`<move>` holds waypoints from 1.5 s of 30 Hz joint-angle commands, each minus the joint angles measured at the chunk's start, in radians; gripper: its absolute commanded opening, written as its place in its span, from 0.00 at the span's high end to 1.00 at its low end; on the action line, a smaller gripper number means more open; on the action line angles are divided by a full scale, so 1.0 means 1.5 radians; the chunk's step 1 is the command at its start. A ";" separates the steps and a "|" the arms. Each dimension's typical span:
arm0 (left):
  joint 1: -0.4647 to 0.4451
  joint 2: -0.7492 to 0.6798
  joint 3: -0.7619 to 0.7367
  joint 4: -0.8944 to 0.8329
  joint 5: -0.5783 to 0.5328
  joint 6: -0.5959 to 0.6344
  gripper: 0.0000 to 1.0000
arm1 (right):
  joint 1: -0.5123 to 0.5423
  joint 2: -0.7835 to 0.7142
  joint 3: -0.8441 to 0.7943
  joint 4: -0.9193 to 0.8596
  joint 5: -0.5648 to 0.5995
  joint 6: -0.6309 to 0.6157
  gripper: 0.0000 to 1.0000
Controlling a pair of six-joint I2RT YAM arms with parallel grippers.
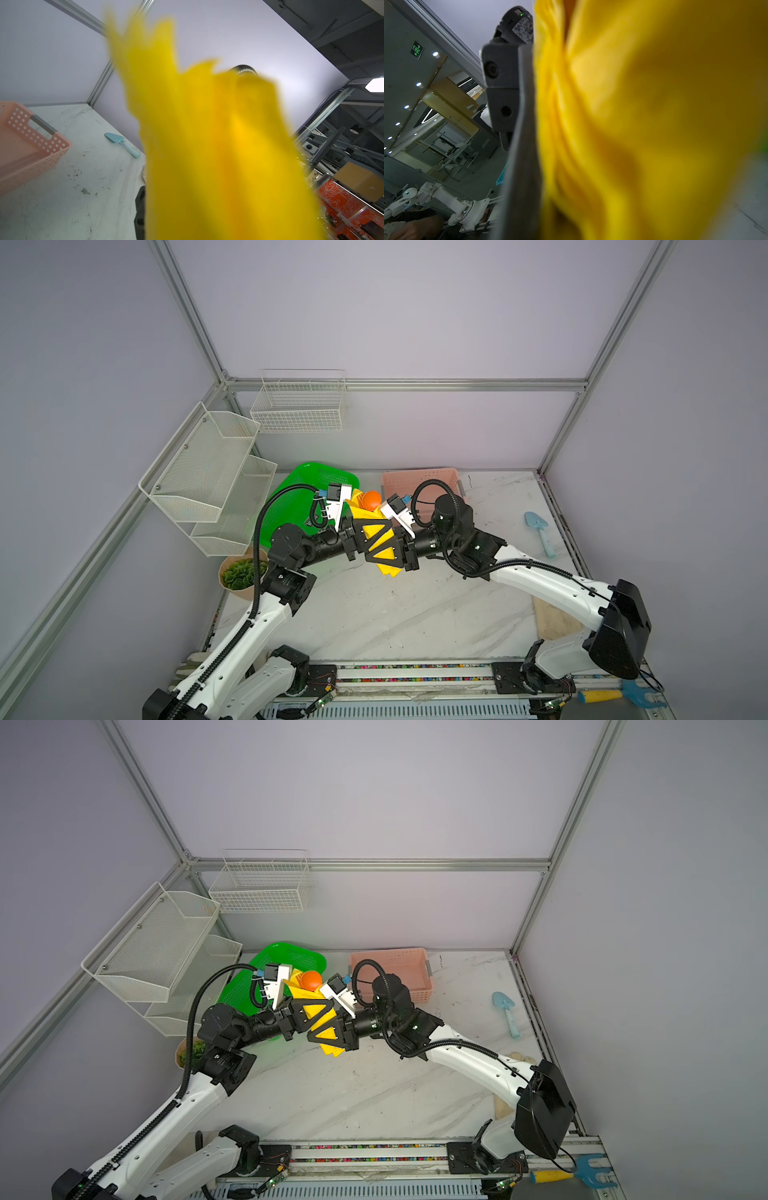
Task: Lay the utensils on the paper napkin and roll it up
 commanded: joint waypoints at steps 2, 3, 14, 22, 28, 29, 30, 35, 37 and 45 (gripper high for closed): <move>0.005 -0.004 0.045 0.026 -0.015 0.008 1.00 | 0.008 -0.011 -0.020 0.030 -0.024 0.000 0.99; 0.005 -0.005 0.047 0.021 -0.015 0.011 1.00 | 0.008 -0.015 -0.025 0.029 -0.021 0.000 0.83; 0.005 -0.011 0.057 0.001 -0.018 0.022 1.00 | 0.008 -0.042 -0.077 0.039 -0.012 0.005 0.61; 0.006 -0.004 0.063 0.003 -0.019 0.024 1.00 | 0.008 -0.042 -0.094 0.070 -0.016 0.022 1.00; 0.006 0.004 0.069 0.003 -0.020 0.028 1.00 | 0.008 -0.054 -0.113 0.080 -0.006 0.027 0.68; 0.006 0.006 0.070 0.005 -0.020 0.027 1.00 | 0.008 -0.054 -0.117 0.081 -0.004 0.027 0.61; 0.006 0.008 0.071 0.008 -0.021 0.027 1.00 | 0.008 -0.054 -0.121 0.080 -0.003 0.027 0.57; 0.006 0.012 0.074 0.012 -0.021 0.024 1.00 | 0.008 -0.054 -0.132 0.095 -0.004 0.035 0.73; 0.006 0.013 0.076 0.012 -0.020 0.024 1.00 | 0.008 -0.054 -0.132 0.096 -0.004 0.036 0.96; 0.006 0.009 0.085 -0.012 -0.028 0.027 0.96 | 0.008 -0.092 -0.137 0.106 -0.001 0.041 1.00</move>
